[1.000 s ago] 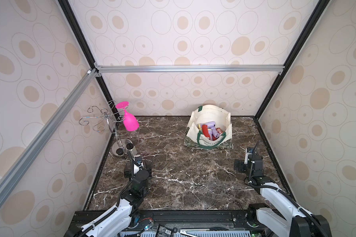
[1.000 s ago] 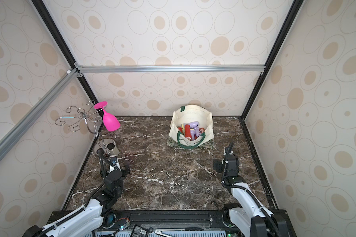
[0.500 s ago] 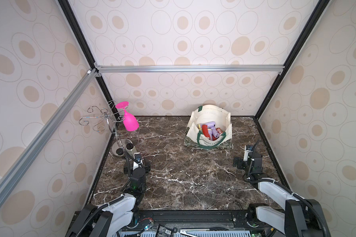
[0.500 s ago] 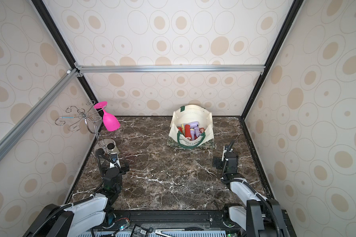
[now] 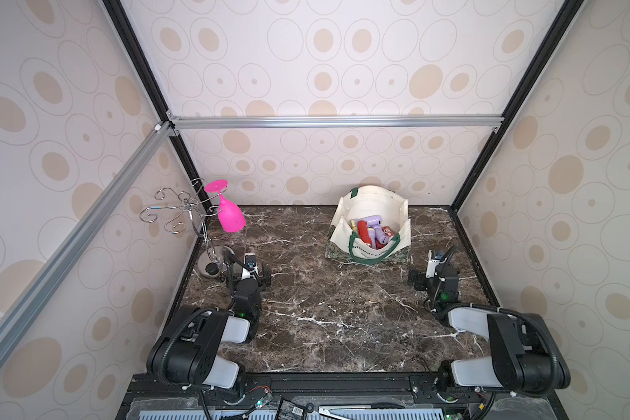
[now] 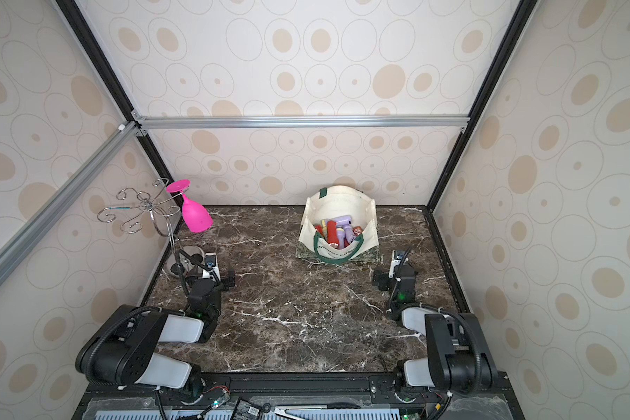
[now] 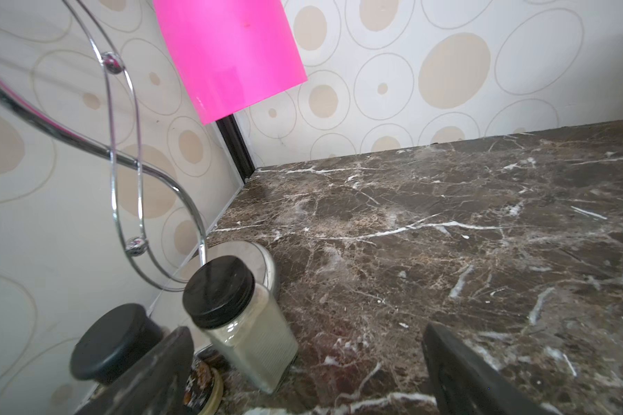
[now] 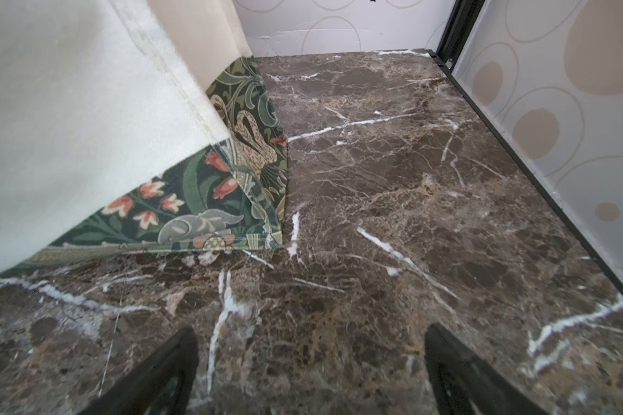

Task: Put the flashlights into the tote bags
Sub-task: Reset both arms

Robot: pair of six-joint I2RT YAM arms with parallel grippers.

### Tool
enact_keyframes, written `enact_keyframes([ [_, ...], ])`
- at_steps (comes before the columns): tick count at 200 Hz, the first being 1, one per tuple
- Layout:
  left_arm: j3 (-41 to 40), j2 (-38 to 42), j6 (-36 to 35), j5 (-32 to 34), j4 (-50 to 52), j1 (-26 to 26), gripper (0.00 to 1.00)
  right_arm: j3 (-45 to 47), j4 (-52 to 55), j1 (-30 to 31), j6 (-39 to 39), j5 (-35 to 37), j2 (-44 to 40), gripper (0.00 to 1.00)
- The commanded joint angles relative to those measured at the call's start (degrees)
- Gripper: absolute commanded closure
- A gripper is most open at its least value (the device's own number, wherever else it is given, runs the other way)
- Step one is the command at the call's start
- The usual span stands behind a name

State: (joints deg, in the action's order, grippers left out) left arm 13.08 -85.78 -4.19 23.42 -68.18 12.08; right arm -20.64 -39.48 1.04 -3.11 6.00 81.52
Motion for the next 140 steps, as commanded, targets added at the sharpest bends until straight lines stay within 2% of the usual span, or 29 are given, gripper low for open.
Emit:
enact_keyframes([
  [1,1.9,-1.1,-0.3,-2.6,-3.6,-2.1,0.00,0.0,-8.6,-0.2,1.2,-0.5,2.3,0.00],
  [31,-1.6,-1.9,2.7,-6.6,-10.6,-5.3,0.00,-1.8,-11.0,-0.1,2.5,-3.0,7.5,0.00],
  [49,-2.5,-5.9,4.0,-7.6,-16.4,-7.1,0.00,-3.5,-5.7,0.3,2.9,-2.6,6.5,0.00],
  [60,-0.3,-4.2,5.6,-8.2,-8.5,-7.7,0.00,-3.6,-6.0,0.9,3.3,-1.5,7.0,0.00],
  [70,-0.9,-5.4,5.3,-8.7,-12.0,-8.2,0.00,-3.9,-6.3,1.9,3.7,0.9,7.3,0.00],
  [80,-0.6,-4.5,5.8,-8.9,-9.9,-8.2,0.00,-4.1,-5.5,1.9,3.6,0.8,7.1,0.00],
  [92,-1.3,-5.1,5.3,-8.4,-12.5,-8.2,0.00,-4.2,-5.3,1.9,3.6,0.8,7.1,0.00],
  [140,-1.1,-4.8,5.4,-9.0,-11.5,-8.2,0.00,-4.1,-5.3,1.9,3.6,0.8,7.0,0.00],
])
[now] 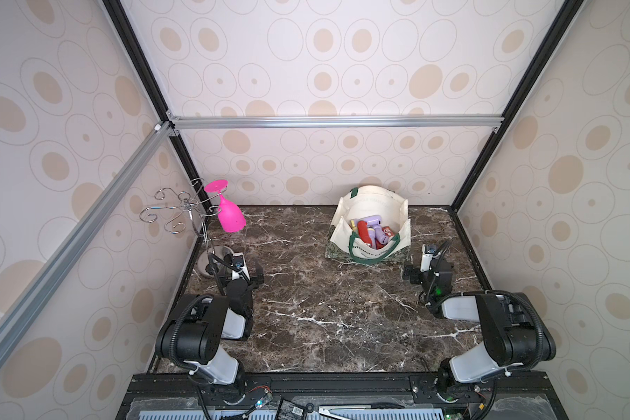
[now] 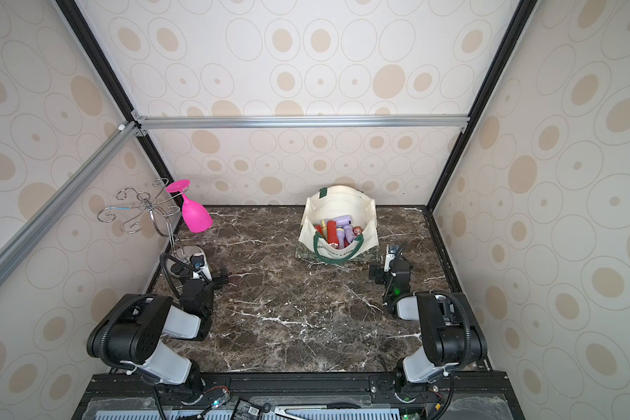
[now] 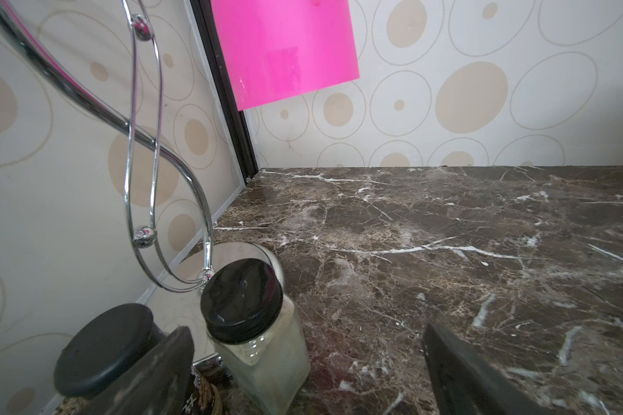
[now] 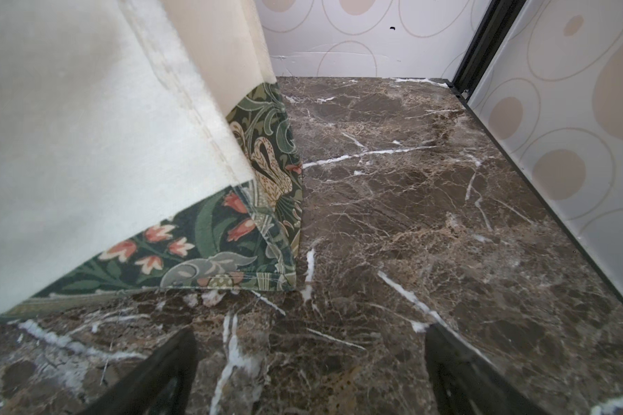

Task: Put the flashlights into the tote bags
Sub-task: Reset both arms

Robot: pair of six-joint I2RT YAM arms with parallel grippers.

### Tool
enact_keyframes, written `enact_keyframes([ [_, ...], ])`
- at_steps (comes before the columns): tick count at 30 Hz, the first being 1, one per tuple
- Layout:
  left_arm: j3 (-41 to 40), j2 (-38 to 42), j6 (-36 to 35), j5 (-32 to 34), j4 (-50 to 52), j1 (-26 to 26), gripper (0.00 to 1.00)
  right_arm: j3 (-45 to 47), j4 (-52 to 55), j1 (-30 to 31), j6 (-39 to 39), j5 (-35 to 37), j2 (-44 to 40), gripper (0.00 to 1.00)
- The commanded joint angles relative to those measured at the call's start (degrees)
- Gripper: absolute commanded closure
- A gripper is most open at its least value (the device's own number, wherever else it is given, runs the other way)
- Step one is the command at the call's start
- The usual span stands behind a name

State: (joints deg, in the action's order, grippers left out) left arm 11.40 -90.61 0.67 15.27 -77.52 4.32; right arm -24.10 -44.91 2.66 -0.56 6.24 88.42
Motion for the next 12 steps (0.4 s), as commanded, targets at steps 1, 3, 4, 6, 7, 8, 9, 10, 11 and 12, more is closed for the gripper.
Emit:
enact_keyframes([
  [1,0.6,0.0,0.5,-0.8,-2.2,-0.4,0.00,-0.7,0.1,0.3,1.0,0.6,0.1,0.00],
  [3,0.6,0.1,0.6,-0.8,-2.1,-0.4,0.00,-0.6,0.0,0.3,1.0,0.6,0.1,0.00],
  [4,0.6,-0.1,0.5,-0.8,-2.4,-0.4,0.00,-0.5,0.0,0.3,1.1,0.6,0.1,0.00],
  [6,0.7,-0.1,0.5,-0.9,-2.1,-0.4,0.00,-0.5,-0.3,0.3,1.1,0.5,0.0,0.00],
  [7,0.7,-0.3,0.4,-0.9,-2.2,-0.4,0.00,-0.4,-0.3,0.3,1.1,0.6,-0.1,0.00],
  [8,0.8,-0.1,0.5,-0.9,-1.9,-0.4,0.00,-0.3,-0.3,0.3,1.1,0.6,-0.1,0.00],
  [9,0.8,-0.2,0.5,-0.9,-2.1,-0.4,0.00,-0.2,-0.5,0.3,1.0,0.6,-0.2,0.00],
  [10,0.7,-0.1,0.5,-0.8,-2.1,-0.4,0.00,-0.2,-0.6,0.3,0.9,0.5,-0.3,0.00],
  [11,0.7,-0.1,0.5,-0.9,-2.1,-0.4,0.00,-0.1,-0.6,0.3,1.0,0.6,-0.3,0.00],
  [12,0.6,-0.1,0.5,-0.9,-2.3,-0.4,0.00,-0.2,-0.5,0.3,1.1,0.6,-0.3,0.00],
])
